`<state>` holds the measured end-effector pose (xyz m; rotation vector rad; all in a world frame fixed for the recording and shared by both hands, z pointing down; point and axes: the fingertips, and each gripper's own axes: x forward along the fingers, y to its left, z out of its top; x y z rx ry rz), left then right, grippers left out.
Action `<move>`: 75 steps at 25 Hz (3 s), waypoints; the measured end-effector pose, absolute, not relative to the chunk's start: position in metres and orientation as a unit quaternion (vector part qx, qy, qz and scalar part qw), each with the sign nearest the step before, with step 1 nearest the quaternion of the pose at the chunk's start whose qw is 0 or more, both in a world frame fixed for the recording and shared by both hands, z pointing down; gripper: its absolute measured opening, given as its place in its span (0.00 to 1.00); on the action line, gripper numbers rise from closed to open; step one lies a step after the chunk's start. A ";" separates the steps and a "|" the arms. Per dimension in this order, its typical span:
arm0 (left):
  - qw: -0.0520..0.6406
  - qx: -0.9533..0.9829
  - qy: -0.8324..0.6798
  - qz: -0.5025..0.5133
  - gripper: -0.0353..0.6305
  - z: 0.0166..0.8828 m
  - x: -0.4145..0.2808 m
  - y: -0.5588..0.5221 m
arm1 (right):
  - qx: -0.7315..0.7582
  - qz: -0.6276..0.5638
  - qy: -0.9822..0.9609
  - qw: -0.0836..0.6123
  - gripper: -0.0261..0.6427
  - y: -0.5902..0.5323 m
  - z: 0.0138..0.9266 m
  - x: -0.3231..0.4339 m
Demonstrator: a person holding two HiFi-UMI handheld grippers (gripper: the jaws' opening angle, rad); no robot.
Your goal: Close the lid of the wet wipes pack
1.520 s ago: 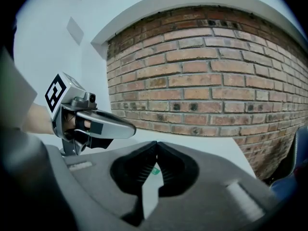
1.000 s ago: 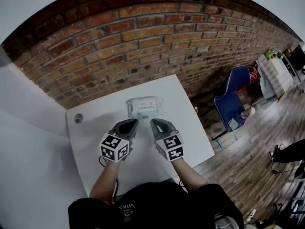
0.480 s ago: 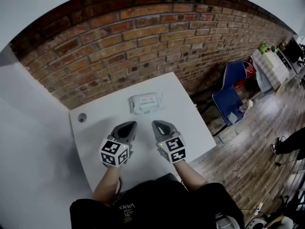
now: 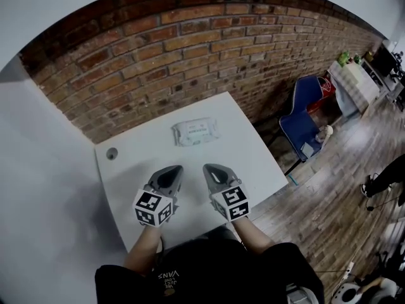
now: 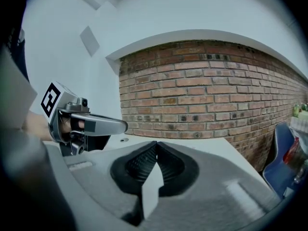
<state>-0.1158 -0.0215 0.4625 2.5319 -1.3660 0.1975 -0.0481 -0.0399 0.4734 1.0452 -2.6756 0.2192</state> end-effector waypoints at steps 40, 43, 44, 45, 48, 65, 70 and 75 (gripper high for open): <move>0.113 0.897 -0.425 0.038 0.07 0.461 -0.101 0.087 | 0.420 0.069 -0.897 0.115 0.03 0.057 0.463 -0.023; 0.115 0.897 -0.426 0.037 0.07 0.462 -0.101 0.089 | 0.424 0.071 -0.895 0.116 0.03 0.060 0.465 -0.020; 0.115 0.896 -0.426 0.038 0.07 0.462 -0.101 0.090 | 0.424 0.073 -0.895 0.117 0.03 0.061 0.466 -0.020; 0.115 0.896 -0.427 0.038 0.07 0.463 -0.102 0.091 | 0.423 0.074 -0.895 0.119 0.03 0.061 0.466 -0.020; 0.117 0.895 -0.429 0.037 0.07 0.464 -0.103 0.093 | 0.422 0.073 -0.895 0.123 0.03 0.063 0.469 -0.022; 0.118 0.896 -0.428 0.032 0.07 0.462 -0.105 0.094 | 0.417 0.067 -0.897 0.131 0.03 0.063 0.467 -0.028; 0.119 0.896 -0.427 0.033 0.07 0.462 -0.104 0.094 | 0.417 0.070 -0.896 0.132 0.03 0.063 0.469 -0.027; 0.118 0.896 -0.427 0.034 0.07 0.464 -0.105 0.094 | 0.416 0.067 -0.897 0.134 0.03 0.062 0.469 -0.028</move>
